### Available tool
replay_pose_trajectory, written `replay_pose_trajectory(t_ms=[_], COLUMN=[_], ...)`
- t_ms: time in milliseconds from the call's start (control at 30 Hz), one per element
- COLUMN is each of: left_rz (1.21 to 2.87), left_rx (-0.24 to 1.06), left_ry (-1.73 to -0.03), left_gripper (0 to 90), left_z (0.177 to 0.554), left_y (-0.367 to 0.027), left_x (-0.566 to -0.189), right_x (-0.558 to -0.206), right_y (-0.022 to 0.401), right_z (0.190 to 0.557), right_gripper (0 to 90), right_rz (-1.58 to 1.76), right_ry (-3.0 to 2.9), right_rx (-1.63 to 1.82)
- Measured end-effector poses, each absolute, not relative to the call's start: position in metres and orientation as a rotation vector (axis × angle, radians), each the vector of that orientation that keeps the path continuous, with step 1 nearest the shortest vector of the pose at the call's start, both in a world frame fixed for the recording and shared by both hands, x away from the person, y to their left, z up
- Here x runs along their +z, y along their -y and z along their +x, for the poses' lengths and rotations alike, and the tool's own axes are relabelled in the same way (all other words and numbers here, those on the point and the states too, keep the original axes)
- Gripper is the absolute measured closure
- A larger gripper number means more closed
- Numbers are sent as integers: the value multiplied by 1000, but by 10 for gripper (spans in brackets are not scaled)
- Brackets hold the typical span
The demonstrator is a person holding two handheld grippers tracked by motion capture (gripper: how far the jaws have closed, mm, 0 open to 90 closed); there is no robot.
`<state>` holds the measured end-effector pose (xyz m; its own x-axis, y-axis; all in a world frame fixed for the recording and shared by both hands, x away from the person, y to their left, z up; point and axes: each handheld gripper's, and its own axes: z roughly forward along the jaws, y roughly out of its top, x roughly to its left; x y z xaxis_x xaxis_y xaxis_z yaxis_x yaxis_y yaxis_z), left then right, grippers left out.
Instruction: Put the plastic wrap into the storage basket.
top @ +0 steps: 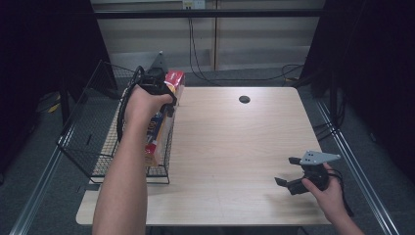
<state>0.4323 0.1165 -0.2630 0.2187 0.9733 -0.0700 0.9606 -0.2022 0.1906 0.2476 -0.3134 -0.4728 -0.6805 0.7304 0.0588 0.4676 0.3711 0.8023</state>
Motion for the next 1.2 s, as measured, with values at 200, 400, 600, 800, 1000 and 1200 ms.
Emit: replay_pose_trajectory(t_ms=[200,400,600,800,1000,1200], left_rz=[2289,2277,2261,2236,2228,2211], left_rx=[108,119,127,133,152,150], left_ry=[-1859,-1874,-1895,-1924,-1939,-1970], left_gripper=[436,437,436,436,436,436], left_z=[432,432,432,429,427,425], left_y=[-122,-129,-136,-147,-160,-173], left_x=[-257,-254,-250,-247,-244,-243], right_x=[-473,-473,-473,-472,-473,-473], right_y=[313,313,313,314,314,313], right_z=[247,247,247,247,247,248], right_gripper=[37,38,38,37,37,37], right_rz=[1062,1055,1055,1058,1053,1052], right_ry=[-2320,-2326,-2324,-2320,-2331,-2330], right_rx=[1208,1206,1205,1208,1206,1208])
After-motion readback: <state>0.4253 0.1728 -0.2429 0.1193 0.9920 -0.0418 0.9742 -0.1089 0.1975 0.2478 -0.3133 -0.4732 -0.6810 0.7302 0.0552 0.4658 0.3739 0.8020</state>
